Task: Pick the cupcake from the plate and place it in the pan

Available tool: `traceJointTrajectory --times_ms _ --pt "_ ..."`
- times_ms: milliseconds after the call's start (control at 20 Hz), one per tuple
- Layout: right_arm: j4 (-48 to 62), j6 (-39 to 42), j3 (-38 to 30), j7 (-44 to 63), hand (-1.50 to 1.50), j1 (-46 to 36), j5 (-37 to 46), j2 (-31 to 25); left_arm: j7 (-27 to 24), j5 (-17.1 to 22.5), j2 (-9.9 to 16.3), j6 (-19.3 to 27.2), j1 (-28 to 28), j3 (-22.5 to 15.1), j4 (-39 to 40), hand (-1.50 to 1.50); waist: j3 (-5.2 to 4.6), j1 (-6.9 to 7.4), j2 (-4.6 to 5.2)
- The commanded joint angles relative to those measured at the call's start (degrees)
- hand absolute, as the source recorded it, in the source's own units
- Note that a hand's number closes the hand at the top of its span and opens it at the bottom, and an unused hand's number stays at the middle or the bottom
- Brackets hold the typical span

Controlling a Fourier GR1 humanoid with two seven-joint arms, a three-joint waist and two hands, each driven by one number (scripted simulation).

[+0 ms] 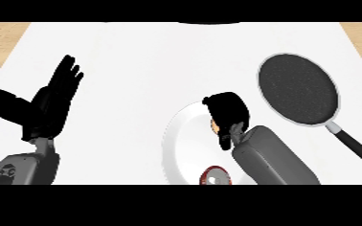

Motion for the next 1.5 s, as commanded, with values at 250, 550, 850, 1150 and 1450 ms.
traceJointTrajectory --times_ms 250,550,850,1150,1450 --pt "5.89 -4.79 -0.80 -8.88 1.50 -0.12 7.11 4.33 1.03 -2.81 -1.50 0.15 -3.06 0.63 1.11 0.00 0.00 -0.08 0.01" --pt "2.75 -3.66 -4.83 -11.11 1.50 1.35 8.02 5.00 0.29 -4.32 -4.33 0.32 -0.04 -0.74 -0.24 0.00 -0.01 -0.12 -0.06" --pt "-19.54 -2.74 3.96 -18.61 1.50 19.10 6.89 -4.75 -1.69 -3.68 -2.80 -1.06 1.05 1.63 2.68 0.00 -0.03 -1.65 -0.37" --pt "-41.06 -9.97 4.95 -18.26 1.50 26.20 12.99 -13.42 -1.34 -3.05 -3.15 -0.87 3.44 1.91 -0.93 0.00 -0.01 -1.81 -0.67" --pt "-57.49 -10.78 0.16 -15.31 1.50 23.78 17.04 -15.13 2.06 -1.93 -1.07 -1.61 0.68 3.40 -1.61 0.00 -0.02 -1.35 -0.46"
